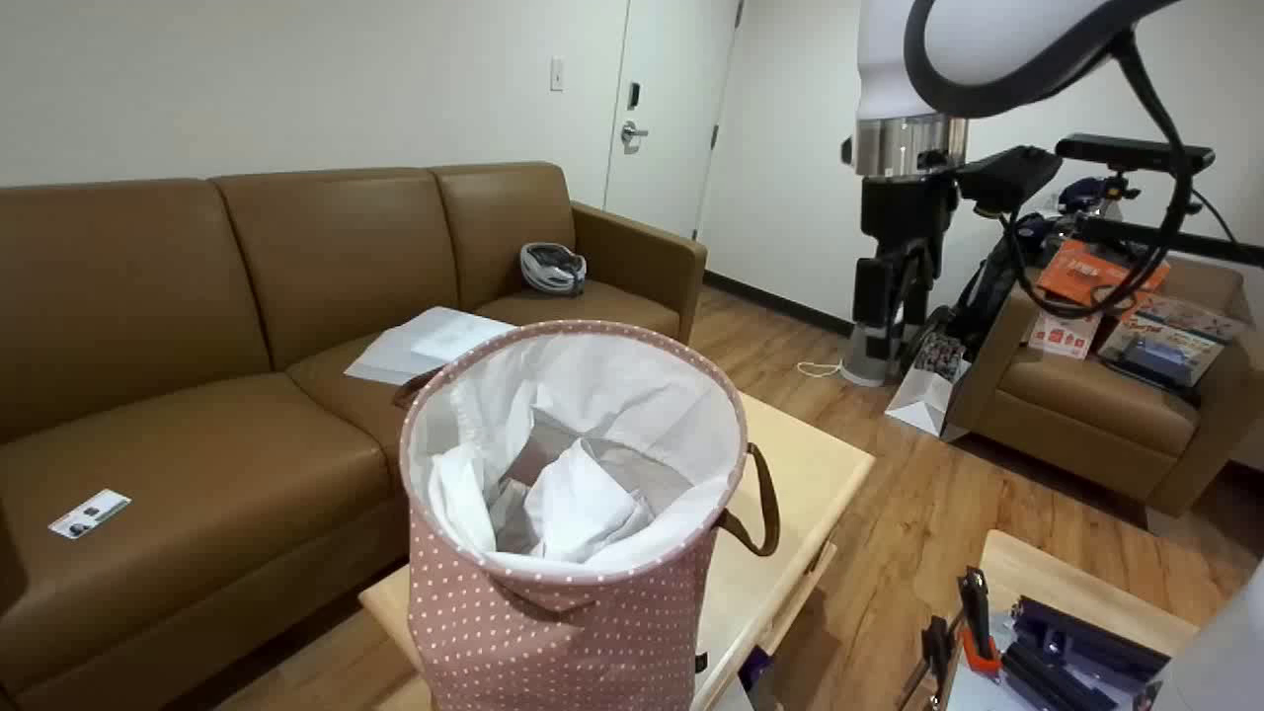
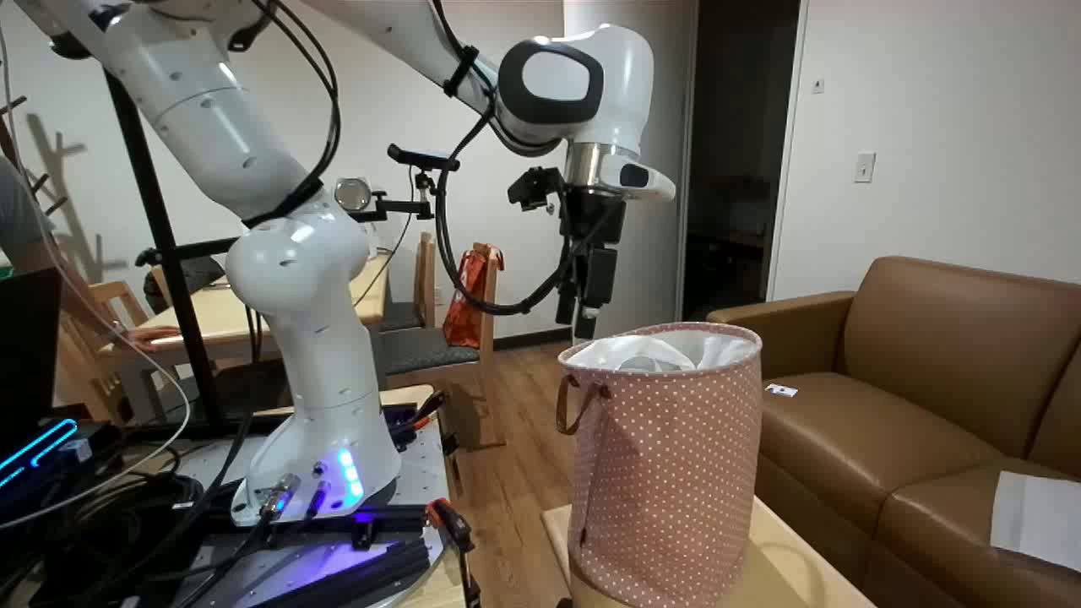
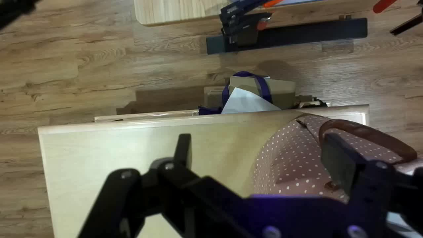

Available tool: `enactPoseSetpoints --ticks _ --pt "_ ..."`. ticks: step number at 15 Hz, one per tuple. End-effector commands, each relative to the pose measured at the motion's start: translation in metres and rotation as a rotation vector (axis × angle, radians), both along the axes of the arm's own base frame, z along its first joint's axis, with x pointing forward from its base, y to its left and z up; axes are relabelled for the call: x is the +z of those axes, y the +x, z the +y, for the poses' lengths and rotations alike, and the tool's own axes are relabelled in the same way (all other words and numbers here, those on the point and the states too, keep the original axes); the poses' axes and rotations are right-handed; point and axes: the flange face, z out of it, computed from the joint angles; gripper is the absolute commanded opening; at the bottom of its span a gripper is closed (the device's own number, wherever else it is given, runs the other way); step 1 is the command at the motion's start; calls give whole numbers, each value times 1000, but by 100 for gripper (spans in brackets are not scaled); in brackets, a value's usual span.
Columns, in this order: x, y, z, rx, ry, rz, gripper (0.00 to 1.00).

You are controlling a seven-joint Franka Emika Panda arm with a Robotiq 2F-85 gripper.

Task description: Remove the white piece of clothing from the washing basket.

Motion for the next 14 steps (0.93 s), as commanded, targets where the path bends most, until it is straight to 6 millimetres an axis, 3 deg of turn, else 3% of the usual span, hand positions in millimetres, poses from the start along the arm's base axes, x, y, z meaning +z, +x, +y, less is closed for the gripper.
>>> enactPoseSetpoints --ticks 1,3,5,9,13,14 --pt "1 0 0 0 0 1 100" --pt "1 0 0 0 0 1 100" --pt "2 17 2 14 42 -101 100" --pt "16 68 9 69 79 -257 100" --pt "18 122 42 166 140 -290 100" --pt "16 137 60 206 165 -284 100"
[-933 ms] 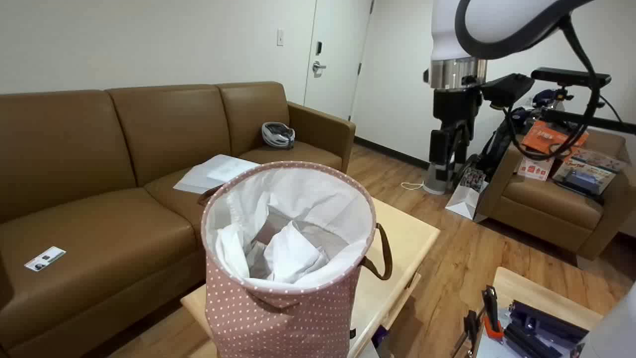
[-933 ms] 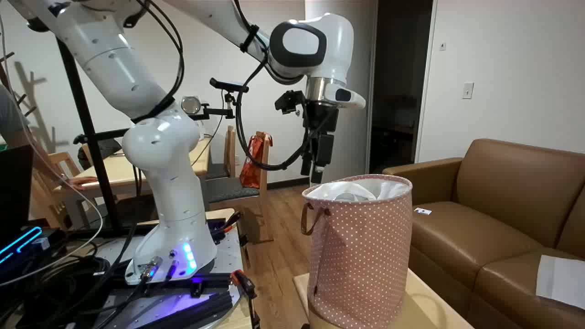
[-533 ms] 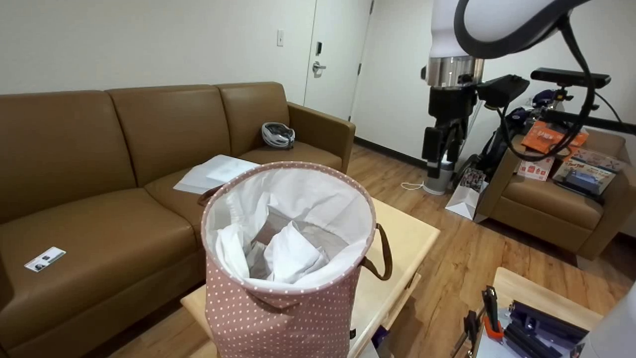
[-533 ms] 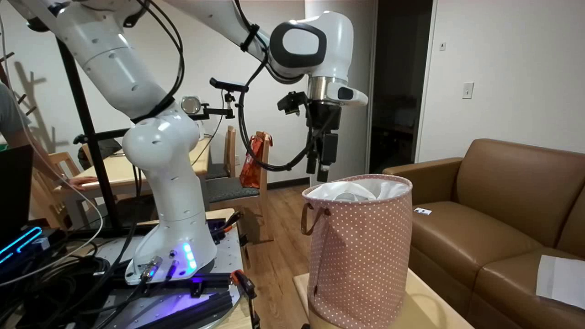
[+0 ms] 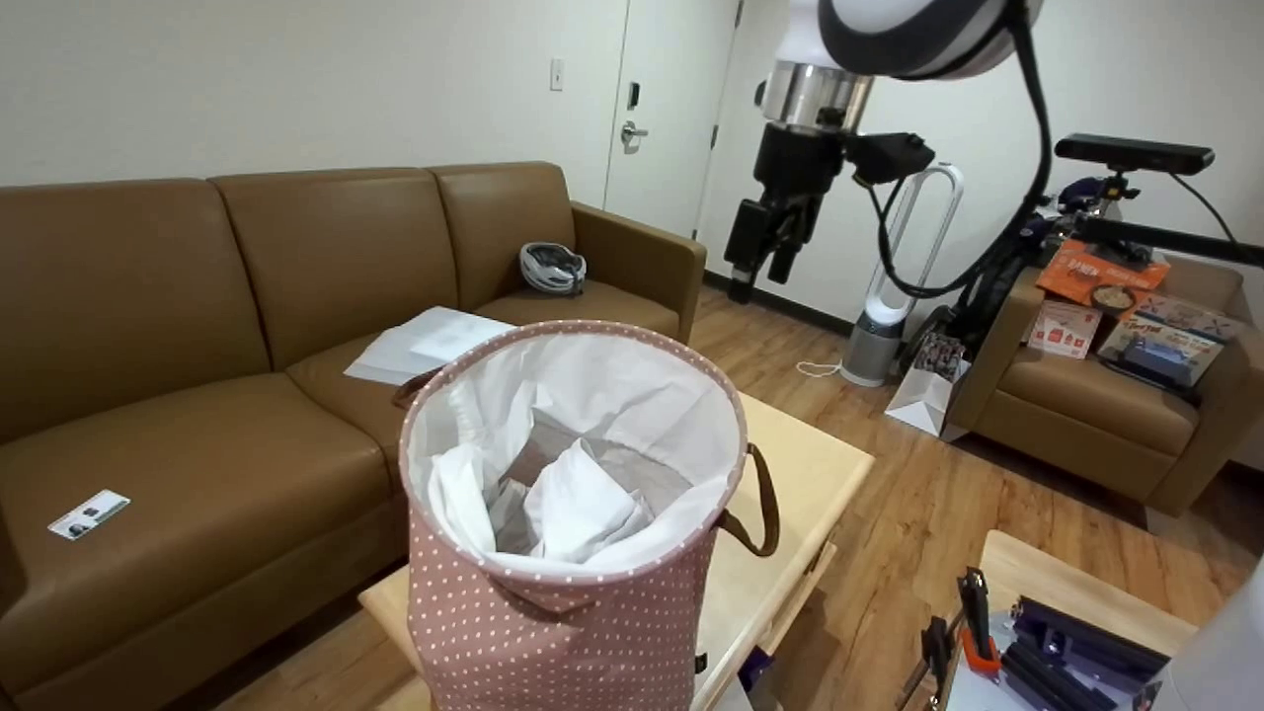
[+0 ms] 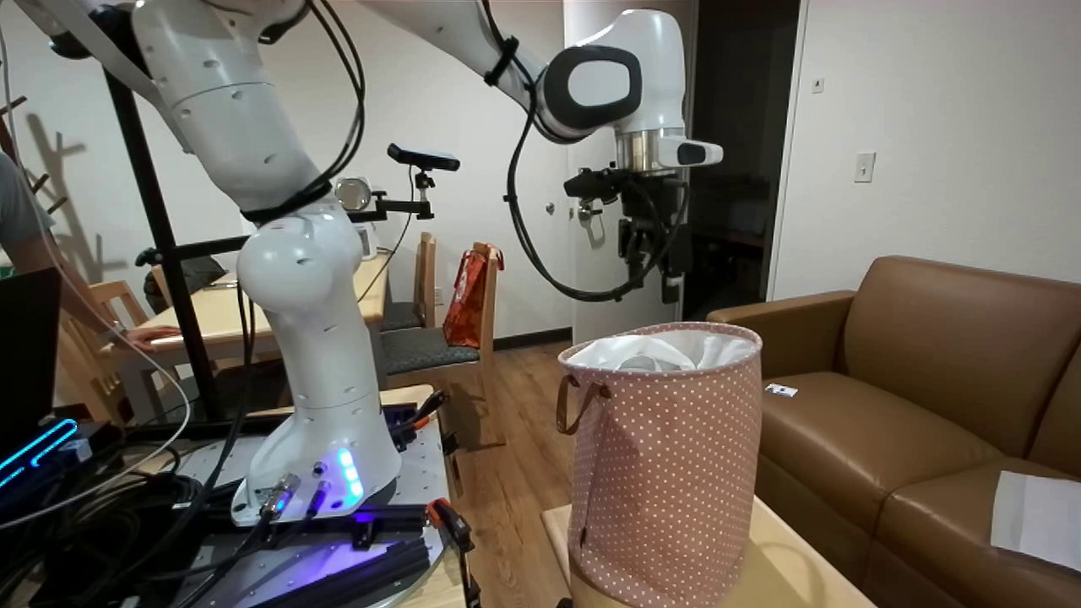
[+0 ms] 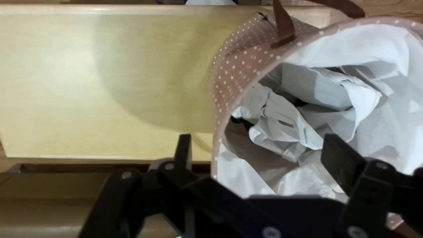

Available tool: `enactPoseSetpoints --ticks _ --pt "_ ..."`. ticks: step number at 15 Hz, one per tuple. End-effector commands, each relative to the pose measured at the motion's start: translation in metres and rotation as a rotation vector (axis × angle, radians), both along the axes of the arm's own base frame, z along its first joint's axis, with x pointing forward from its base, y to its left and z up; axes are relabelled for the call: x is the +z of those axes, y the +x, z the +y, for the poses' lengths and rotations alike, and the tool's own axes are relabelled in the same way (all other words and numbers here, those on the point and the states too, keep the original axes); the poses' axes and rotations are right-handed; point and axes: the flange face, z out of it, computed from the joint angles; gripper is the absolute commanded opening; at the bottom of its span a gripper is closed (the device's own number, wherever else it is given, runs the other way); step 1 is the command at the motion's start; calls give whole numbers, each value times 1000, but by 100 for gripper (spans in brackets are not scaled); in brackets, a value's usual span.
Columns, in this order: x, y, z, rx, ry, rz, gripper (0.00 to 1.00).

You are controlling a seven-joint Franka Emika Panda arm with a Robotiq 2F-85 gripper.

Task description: Remove the white piece of clothing from the washing basket.

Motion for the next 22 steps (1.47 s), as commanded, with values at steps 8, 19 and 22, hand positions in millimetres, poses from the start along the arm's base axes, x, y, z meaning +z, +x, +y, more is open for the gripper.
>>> enactPoseSetpoints --ticks 8,19,22 --pt "-74 127 108 147 98 102 100" --pt "-198 137 130 -177 129 321 100" --pt "-215 136 137 -174 215 337 100"
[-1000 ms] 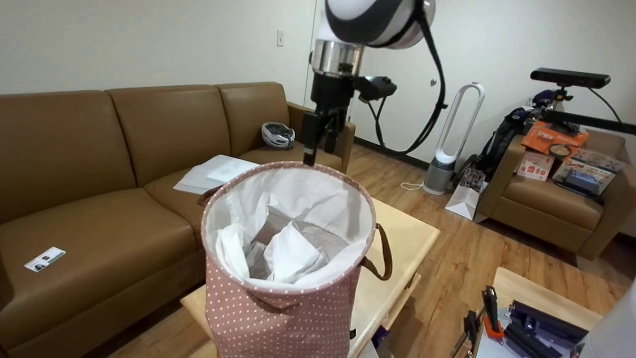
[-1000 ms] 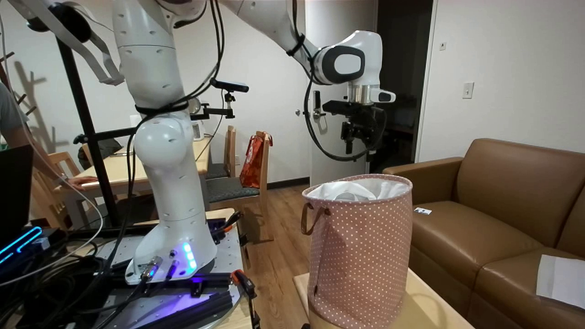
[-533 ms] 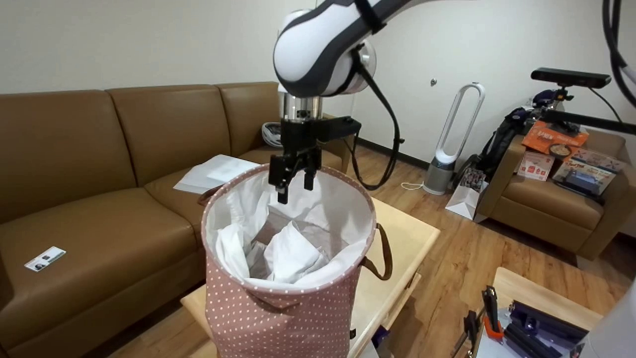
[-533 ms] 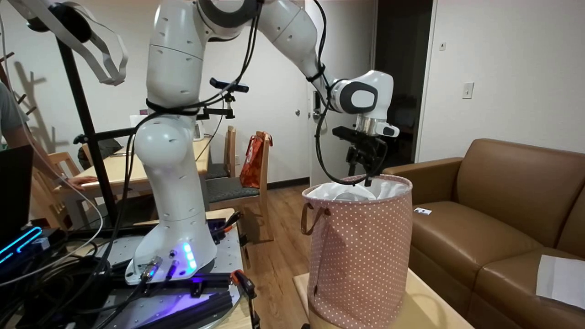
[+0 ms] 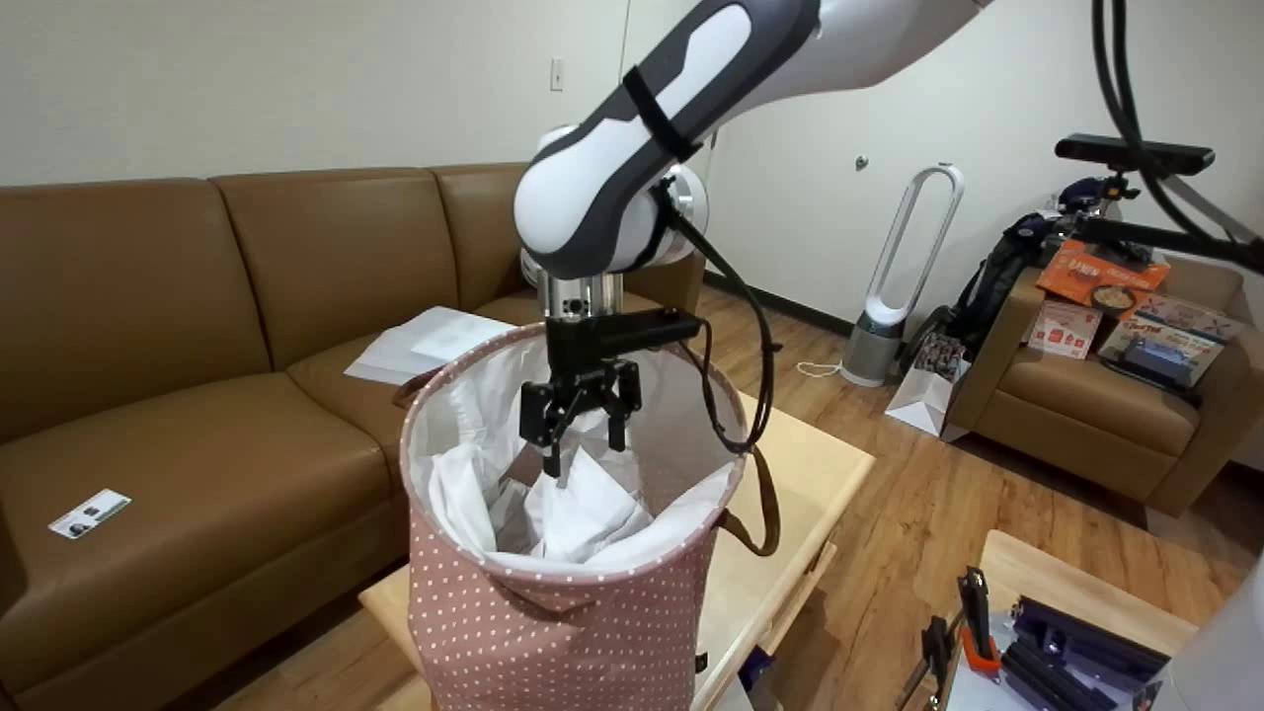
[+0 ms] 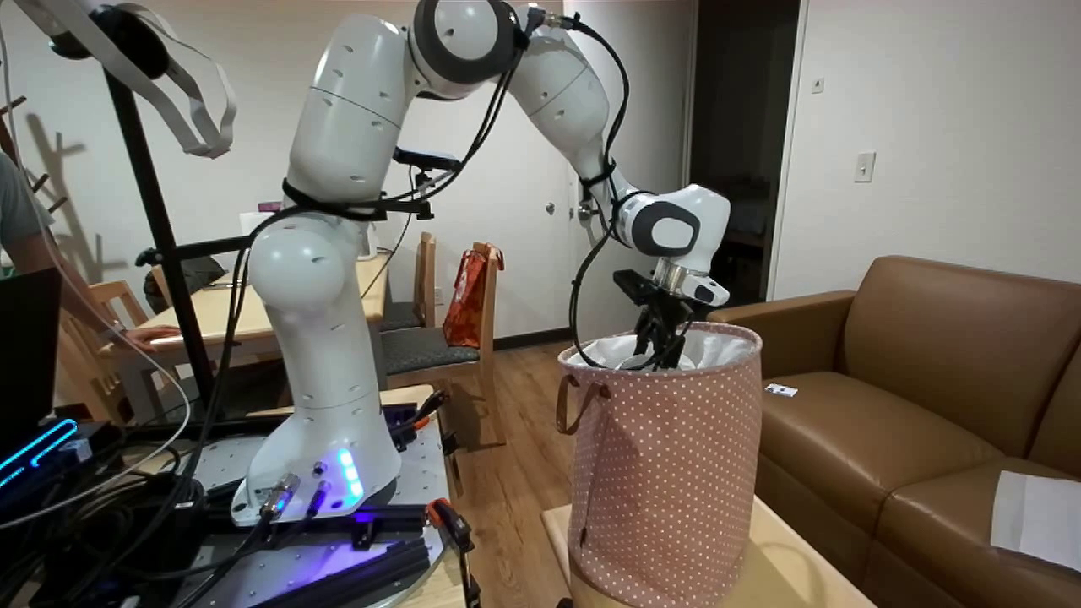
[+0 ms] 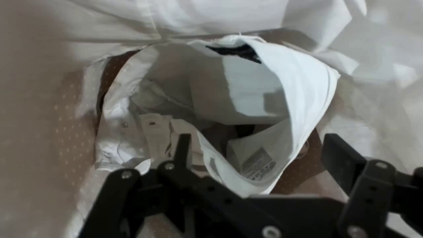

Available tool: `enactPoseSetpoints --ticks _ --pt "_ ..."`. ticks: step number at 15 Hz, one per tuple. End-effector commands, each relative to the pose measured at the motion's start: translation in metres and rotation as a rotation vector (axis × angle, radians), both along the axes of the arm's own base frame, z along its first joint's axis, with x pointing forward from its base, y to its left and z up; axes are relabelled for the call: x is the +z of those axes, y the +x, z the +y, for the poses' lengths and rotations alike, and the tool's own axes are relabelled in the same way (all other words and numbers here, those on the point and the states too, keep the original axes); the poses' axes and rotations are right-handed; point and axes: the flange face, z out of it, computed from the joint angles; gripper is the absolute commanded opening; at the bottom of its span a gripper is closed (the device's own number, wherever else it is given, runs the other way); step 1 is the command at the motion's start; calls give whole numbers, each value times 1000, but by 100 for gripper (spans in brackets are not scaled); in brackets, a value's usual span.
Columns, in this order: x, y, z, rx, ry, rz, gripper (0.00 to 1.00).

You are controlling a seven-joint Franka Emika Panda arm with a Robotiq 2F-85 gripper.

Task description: Remove the white piece of clothing from the washing basket.

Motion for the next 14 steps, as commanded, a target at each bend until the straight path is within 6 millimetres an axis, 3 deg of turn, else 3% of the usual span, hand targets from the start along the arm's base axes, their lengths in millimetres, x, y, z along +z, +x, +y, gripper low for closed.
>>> enactPoseSetpoints --ticks 1,3,4,5,7,11,14 --pt "-17 2 12 -36 116 19 100" --pt "-28 1 25 -29 165 38 100" --pt "-34 0 28 -32 170 52 95" --pt "-38 -1 30 -37 170 63 73" --pt "-45 -2 29 -33 151 71 67" --pt "-53 -1 19 -58 156 79 41" --pt "-45 3 12 -73 162 57 20"
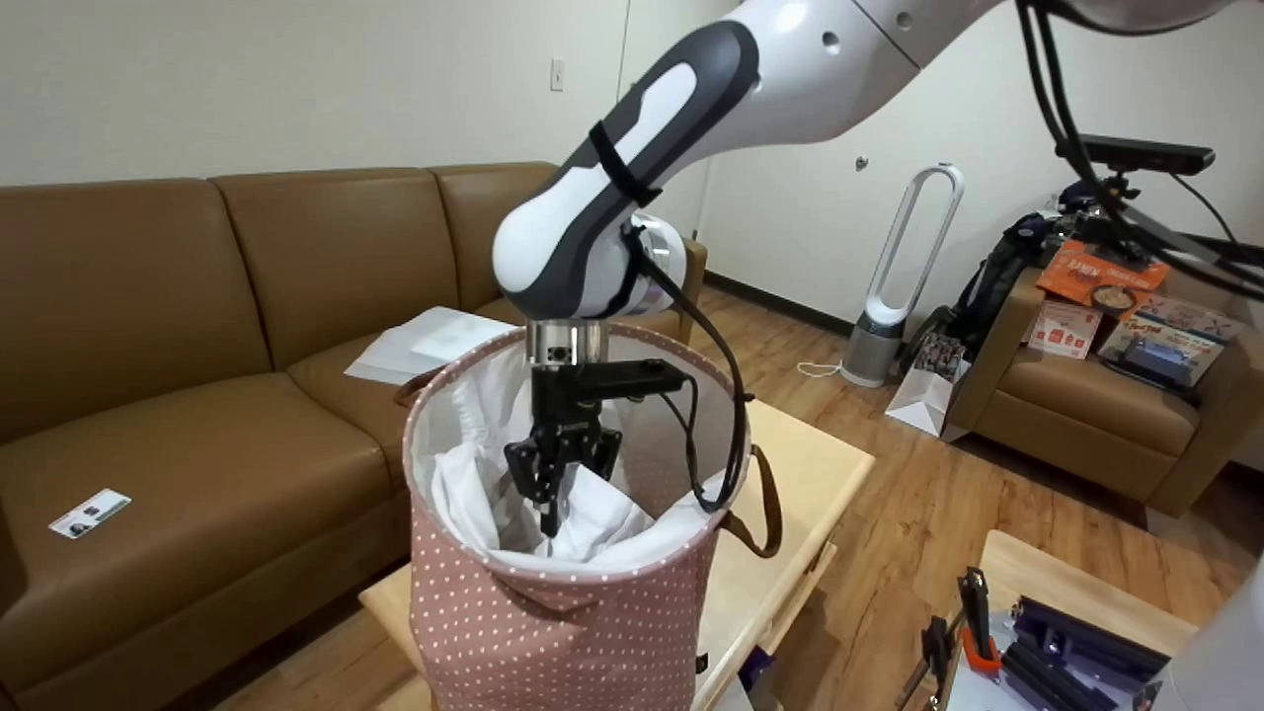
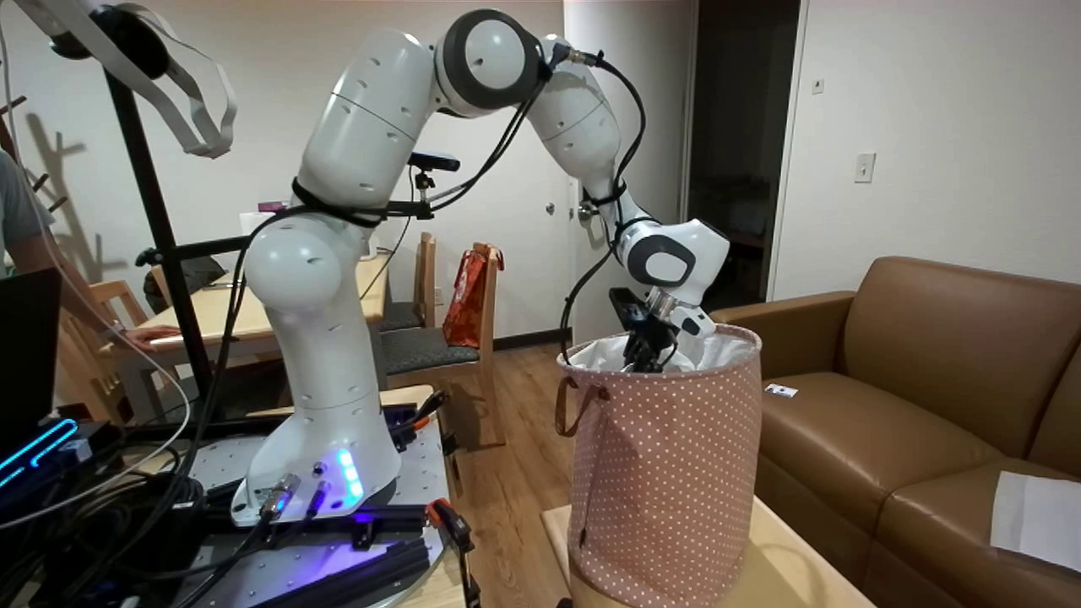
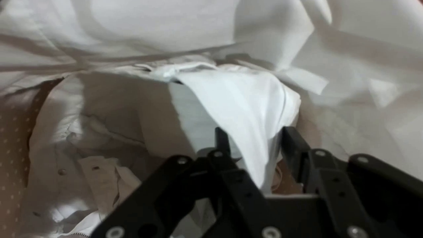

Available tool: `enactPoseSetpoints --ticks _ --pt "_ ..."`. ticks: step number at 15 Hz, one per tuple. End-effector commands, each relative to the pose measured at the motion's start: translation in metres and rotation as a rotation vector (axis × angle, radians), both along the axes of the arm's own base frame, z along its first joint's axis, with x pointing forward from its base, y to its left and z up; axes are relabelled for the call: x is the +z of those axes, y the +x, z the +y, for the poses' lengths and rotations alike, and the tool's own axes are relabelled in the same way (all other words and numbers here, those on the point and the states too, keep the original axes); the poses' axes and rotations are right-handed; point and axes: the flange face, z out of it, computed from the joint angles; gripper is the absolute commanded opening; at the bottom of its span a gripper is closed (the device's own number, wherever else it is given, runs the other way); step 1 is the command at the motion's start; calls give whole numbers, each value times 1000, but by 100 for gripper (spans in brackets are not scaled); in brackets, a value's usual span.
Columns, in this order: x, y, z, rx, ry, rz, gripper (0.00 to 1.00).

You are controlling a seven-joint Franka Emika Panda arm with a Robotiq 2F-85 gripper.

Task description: Remove the white piece of clothing from the washing basket.

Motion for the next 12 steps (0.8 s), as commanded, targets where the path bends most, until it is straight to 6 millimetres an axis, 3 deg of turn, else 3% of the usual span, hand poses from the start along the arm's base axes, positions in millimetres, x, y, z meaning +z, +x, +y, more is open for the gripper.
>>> enactPoseSetpoints --ticks 1,4,9,12 --pt "9 9 -10 -21 30 -29 14" --pt "29 22 -25 -51 40 -75 0" --pt "75 44 -57 -97 58 -189 1" --pt "117 53 -83 -115 31 -279 1"
